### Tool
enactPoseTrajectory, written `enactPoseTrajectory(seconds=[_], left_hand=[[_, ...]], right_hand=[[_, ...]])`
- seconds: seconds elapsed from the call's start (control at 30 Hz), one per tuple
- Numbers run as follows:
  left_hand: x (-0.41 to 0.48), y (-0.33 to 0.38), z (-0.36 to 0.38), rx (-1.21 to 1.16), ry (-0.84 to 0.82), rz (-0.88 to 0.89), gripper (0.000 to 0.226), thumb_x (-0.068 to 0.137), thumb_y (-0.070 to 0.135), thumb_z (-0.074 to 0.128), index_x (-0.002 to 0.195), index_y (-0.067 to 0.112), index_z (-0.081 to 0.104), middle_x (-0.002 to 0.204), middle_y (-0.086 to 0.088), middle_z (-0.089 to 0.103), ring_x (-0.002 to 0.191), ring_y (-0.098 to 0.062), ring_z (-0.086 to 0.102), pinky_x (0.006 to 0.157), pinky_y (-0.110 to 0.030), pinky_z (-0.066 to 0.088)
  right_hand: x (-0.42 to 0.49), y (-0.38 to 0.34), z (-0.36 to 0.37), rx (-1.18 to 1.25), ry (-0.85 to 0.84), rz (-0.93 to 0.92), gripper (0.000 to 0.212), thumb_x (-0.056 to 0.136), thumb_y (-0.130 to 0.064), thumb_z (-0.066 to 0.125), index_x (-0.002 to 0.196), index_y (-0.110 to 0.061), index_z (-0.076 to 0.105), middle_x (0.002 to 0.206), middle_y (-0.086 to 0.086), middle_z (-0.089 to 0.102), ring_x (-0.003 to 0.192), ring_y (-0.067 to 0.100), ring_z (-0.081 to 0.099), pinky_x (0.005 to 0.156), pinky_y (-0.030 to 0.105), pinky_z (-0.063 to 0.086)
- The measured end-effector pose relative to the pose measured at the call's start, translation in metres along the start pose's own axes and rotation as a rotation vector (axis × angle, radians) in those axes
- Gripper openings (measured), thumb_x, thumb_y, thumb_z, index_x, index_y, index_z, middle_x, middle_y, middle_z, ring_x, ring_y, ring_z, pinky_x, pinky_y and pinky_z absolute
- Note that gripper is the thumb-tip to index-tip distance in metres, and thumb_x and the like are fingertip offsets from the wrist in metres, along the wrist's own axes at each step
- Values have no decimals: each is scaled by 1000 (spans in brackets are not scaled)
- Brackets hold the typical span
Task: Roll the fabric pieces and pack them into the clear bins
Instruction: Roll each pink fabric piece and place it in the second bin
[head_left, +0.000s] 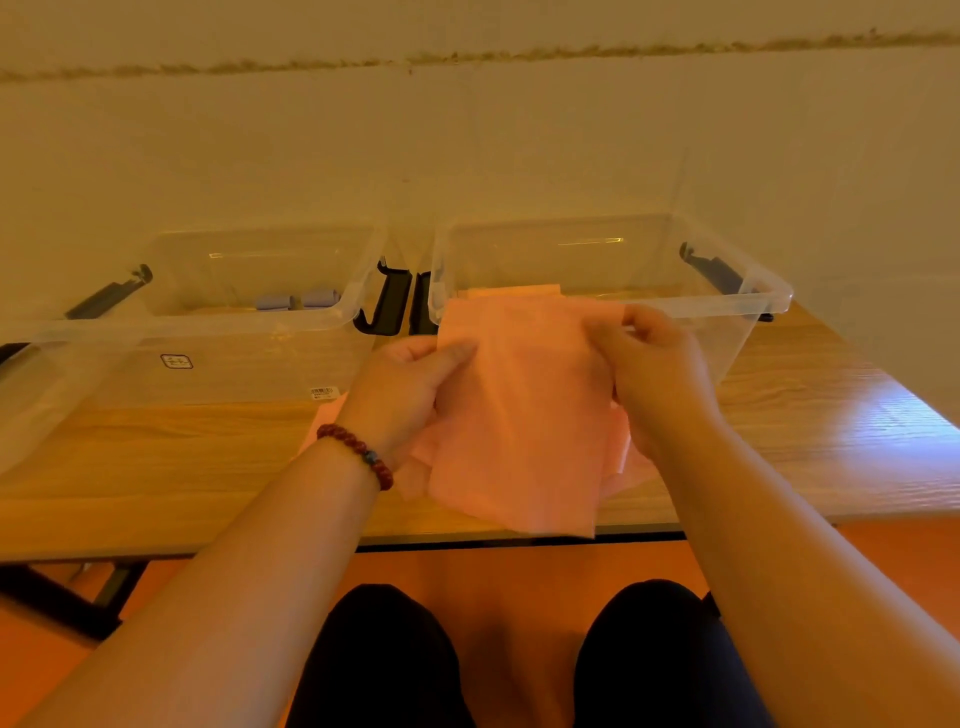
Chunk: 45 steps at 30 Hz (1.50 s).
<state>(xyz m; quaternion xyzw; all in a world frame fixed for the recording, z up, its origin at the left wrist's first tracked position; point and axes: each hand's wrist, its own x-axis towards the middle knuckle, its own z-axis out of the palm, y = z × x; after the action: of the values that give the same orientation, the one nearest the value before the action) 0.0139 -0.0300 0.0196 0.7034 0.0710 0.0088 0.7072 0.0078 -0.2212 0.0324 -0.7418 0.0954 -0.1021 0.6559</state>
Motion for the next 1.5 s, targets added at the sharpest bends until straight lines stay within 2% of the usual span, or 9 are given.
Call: enactPoseTrajectory(seconds=[0.2, 0.3, 0.5, 0.6, 0.8, 1.07, 1.17, 1.33, 1.5], left_hand=[[23, 17, 15, 227, 213, 140, 50, 81, 47, 69, 50, 20, 41, 44, 10, 37, 52, -13, 39, 58, -29, 39], [24, 9, 22, 241, 234, 58, 54, 81, 53, 66, 50, 20, 37, 52, 3, 37, 55, -15, 40, 65, -34, 45], [5, -9, 10, 175, -28, -74, 18, 88, 39, 63, 85, 21, 66, 92, 5, 68, 92, -17, 64, 86, -40, 53], [-2, -17, -1, 273, -144, -86, 11, 88, 28, 65, 97, 22, 68, 103, 1, 70, 97, -19, 66, 86, -44, 55], [-17, -36, -8, 283, -104, -56, 6, 91, 27, 62, 96, 25, 65, 102, 0, 71, 96, -21, 67, 89, -45, 54], [-40, -55, -8, 190, -61, 175, 47, 92, 13, 61, 100, 56, 46, 125, -1, 60, 93, -16, 68, 78, -37, 58], [-43, -58, -6, 276, -35, 177, 31, 94, 12, 56, 88, 43, 57, 108, 0, 66, 93, -21, 64, 79, -40, 56], [-48, -56, -7, 286, -92, 137, 25, 90, 5, 59, 80, 25, 70, 83, 11, 67, 68, 6, 63, 65, -11, 51], [-49, -58, -11, 243, -180, 56, 22, 85, 5, 67, 90, 26, 70, 98, 4, 66, 89, -10, 64, 79, -24, 56]], right_hand=[[34, -29, 5, -311, 50, -156, 29, 94, -19, 52, 123, -23, 55, 87, -2, 58, 64, 7, 49, 45, 17, 39], [36, -24, 5, -430, 156, -235, 25, 90, -18, 59, 113, -23, 49, 80, -8, 50, 62, 2, 44, 36, 12, 26], [15, 9, 3, -87, 209, -188, 33, 91, -33, 65, 111, -23, 40, 86, -5, 58, 70, 4, 54, 51, 14, 40], [0, 28, -4, -6, 109, -39, 49, 89, -39, 66, 129, -27, 40, 100, -2, 64, 84, 12, 63, 60, 26, 48], [-14, 48, -17, -297, -209, 60, 60, 90, -22, 67, 140, -36, 37, 110, -2, 65, 88, 18, 66, 62, 38, 57], [-29, 54, -23, -212, -179, -62, 75, 94, -28, 62, 147, -51, 14, 117, -11, 59, 96, 12, 60, 63, 27, 49], [-39, 57, -26, -154, -265, -84, 73, 89, -19, 68, 143, -50, 30, 114, -26, 48, 96, 6, 59, 62, 24, 55], [-45, 64, -26, -157, -216, -90, 26, 87, -5, 67, 101, -27, 67, 126, -12, 49, 79, 7, 67, 71, 23, 58], [-47, 67, -32, -220, -129, -190, 18, 89, -6, 65, 90, -24, 66, 115, -11, 61, 71, 2, 66, 63, 15, 52]])
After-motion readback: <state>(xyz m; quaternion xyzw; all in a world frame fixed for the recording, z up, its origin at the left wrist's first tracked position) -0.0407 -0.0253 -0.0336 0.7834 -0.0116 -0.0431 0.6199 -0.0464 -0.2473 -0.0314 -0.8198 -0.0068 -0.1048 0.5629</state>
